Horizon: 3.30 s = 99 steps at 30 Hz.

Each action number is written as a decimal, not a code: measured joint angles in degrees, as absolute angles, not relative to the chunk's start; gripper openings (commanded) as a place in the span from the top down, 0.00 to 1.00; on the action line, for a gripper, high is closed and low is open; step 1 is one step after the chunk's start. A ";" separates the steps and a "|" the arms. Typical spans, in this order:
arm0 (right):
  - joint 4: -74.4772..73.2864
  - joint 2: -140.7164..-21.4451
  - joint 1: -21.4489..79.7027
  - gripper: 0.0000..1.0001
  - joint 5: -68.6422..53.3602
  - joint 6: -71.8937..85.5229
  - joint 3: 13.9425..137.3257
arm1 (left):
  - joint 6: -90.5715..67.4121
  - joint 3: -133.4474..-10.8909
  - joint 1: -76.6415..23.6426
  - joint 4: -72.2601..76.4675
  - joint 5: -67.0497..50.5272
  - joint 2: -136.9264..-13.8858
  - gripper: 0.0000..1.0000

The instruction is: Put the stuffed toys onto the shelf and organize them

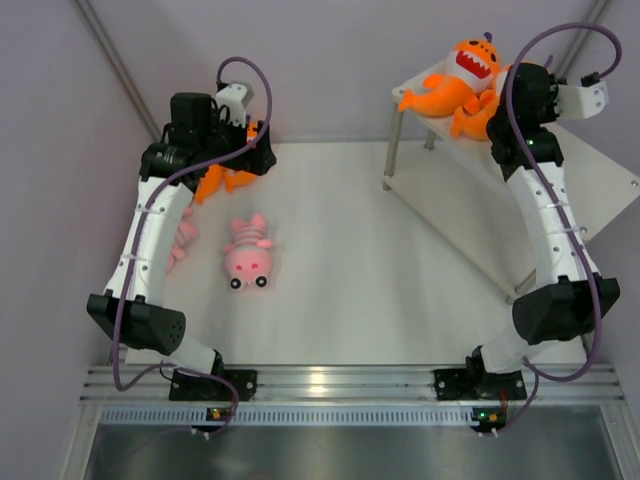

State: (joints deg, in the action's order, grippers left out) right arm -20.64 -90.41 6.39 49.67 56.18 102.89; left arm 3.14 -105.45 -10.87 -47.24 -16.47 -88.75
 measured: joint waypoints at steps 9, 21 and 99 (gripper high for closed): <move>-20.51 -90.30 7.70 1.00 50.09 56.12 102.80 | 3.20 -105.30 -10.87 -47.22 -15.73 -88.47 0.02; -17.91 -87.68 8.38 0.62 50.76 54.50 99.20 | 3.22 -104.64 -10.87 -47.22 -15.55 -87.83 0.02; -13.50 -51.37 10.66 0.14 -11.20 -10.52 79.88 | -10.09 -117.01 -4.62 -26.24 -8.21 -130.47 1.00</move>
